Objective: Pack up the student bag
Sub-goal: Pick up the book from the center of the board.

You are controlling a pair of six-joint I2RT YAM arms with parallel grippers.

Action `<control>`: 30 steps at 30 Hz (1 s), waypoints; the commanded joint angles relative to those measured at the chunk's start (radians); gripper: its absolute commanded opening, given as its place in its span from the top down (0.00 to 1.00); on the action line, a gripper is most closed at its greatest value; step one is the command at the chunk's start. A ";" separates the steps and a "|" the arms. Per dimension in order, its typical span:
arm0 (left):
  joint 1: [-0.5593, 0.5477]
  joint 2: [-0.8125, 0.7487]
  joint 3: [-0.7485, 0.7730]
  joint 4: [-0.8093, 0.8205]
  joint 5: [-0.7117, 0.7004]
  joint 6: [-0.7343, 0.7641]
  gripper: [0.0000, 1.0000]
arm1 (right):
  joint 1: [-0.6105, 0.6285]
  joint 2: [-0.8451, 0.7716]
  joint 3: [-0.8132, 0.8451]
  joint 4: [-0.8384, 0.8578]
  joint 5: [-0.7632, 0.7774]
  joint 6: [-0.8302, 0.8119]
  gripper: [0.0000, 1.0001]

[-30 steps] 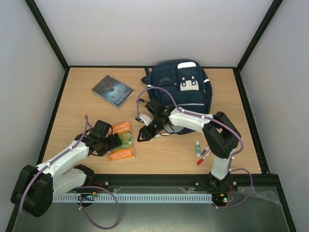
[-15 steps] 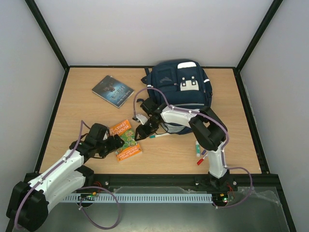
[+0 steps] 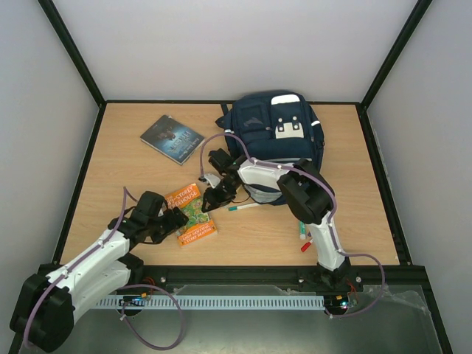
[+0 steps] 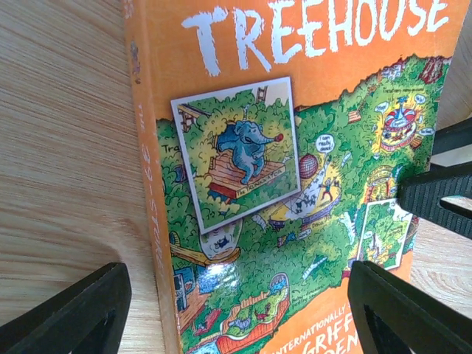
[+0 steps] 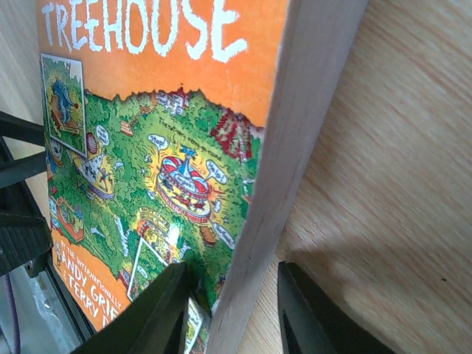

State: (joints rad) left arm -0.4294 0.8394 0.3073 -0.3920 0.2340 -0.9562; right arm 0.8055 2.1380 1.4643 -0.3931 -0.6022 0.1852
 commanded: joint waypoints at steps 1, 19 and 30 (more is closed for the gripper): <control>-0.004 0.017 -0.026 -0.004 -0.019 -0.024 0.16 | 0.003 0.069 0.018 -0.089 0.066 0.048 0.69; -0.005 0.100 -0.058 0.080 0.003 -0.084 0.13 | -0.068 0.228 -0.062 -0.116 0.125 0.097 0.98; -0.003 0.090 -0.073 0.166 0.053 -0.130 0.16 | -0.068 0.267 -0.072 -0.117 0.115 0.090 0.99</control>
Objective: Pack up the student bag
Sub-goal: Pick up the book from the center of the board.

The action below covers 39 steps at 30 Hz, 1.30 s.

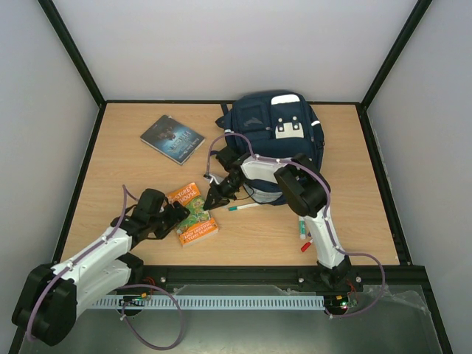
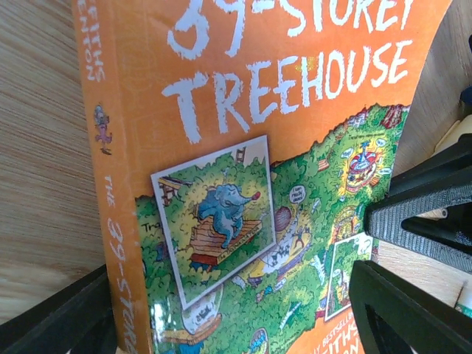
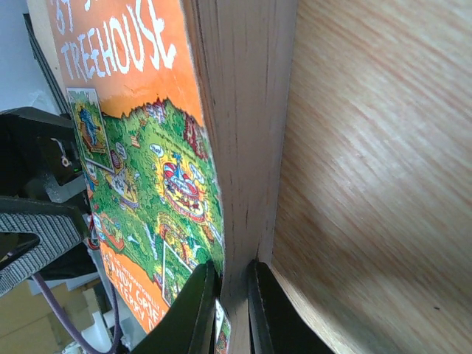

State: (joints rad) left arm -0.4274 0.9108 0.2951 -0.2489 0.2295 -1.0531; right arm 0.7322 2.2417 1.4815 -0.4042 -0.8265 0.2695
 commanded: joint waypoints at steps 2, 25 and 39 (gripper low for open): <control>-0.005 -0.003 -0.052 0.031 0.057 -0.037 0.20 | 0.004 0.167 -0.087 -0.108 0.335 0.004 0.99; 0.007 -0.153 -0.020 0.222 0.088 -0.170 0.47 | 0.006 0.188 -0.086 -0.102 0.273 -0.009 0.98; 0.010 -0.149 0.038 0.092 0.062 -0.163 0.96 | -0.003 0.052 -0.059 -0.126 0.258 -0.028 0.94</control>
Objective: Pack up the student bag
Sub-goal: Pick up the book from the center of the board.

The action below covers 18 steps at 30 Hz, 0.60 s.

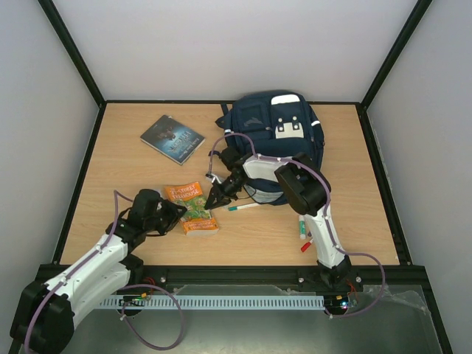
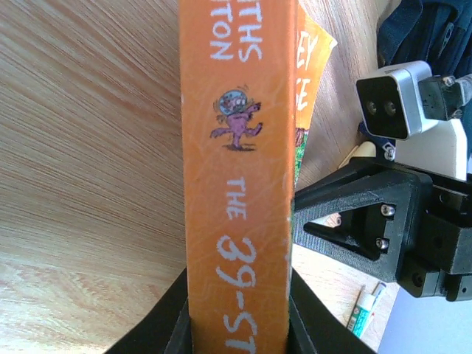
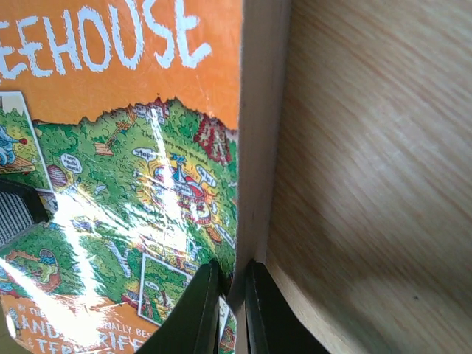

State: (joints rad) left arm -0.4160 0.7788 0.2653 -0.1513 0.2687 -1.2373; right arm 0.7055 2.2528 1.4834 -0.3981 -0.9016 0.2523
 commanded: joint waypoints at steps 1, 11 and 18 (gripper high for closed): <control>-0.002 -0.025 0.079 -0.029 0.016 0.028 0.97 | 0.018 0.008 -0.061 -0.133 0.334 -0.012 0.94; -0.001 -0.028 0.410 -0.260 -0.144 0.316 0.98 | -0.064 -0.475 -0.073 -0.125 0.354 -0.131 0.69; -0.005 0.096 0.501 -0.090 -0.101 0.450 0.98 | -0.113 -0.868 -0.205 -0.085 0.552 -0.240 0.44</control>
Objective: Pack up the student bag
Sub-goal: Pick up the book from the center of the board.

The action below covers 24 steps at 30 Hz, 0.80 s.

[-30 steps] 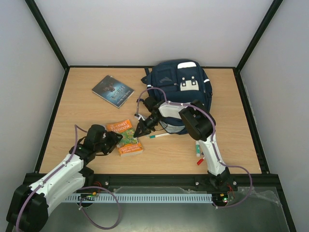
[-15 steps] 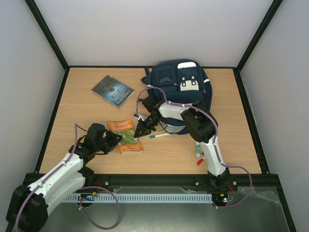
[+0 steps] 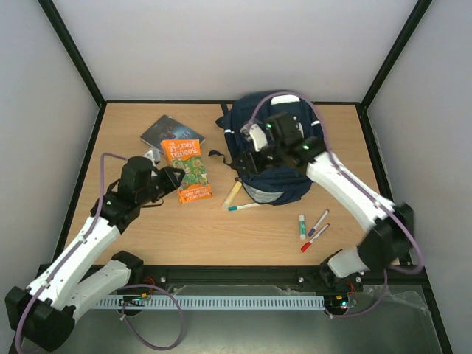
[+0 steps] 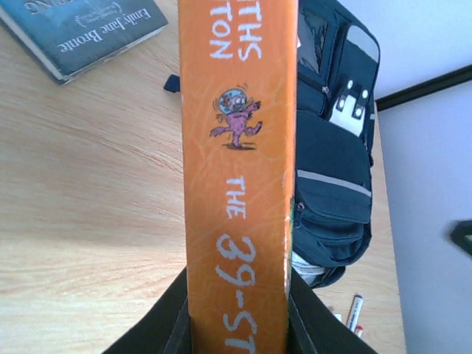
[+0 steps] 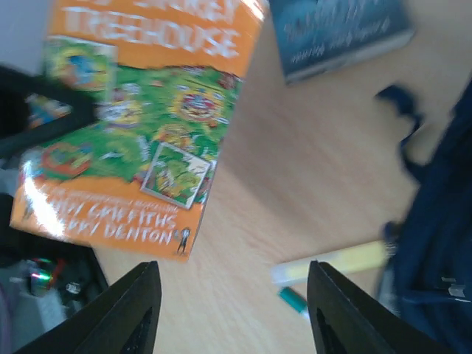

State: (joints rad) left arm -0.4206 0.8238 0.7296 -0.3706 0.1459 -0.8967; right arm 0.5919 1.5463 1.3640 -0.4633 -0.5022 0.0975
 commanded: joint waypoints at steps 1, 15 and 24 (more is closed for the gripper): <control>-0.002 0.071 0.039 0.176 0.044 0.114 0.98 | 0.000 -0.218 -0.113 -0.003 0.184 -0.089 0.41; -0.197 0.402 0.165 0.687 0.281 0.144 0.98 | -0.290 -0.315 -0.223 -0.002 -0.054 -0.057 0.12; -0.200 0.461 0.103 1.054 0.524 0.047 0.98 | -0.372 -0.311 -0.242 0.044 -0.249 -0.047 0.09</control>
State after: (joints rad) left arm -0.6170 1.2938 0.8440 0.3862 0.5320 -0.7986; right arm 0.2462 1.2495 1.1328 -0.4313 -0.6075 0.0483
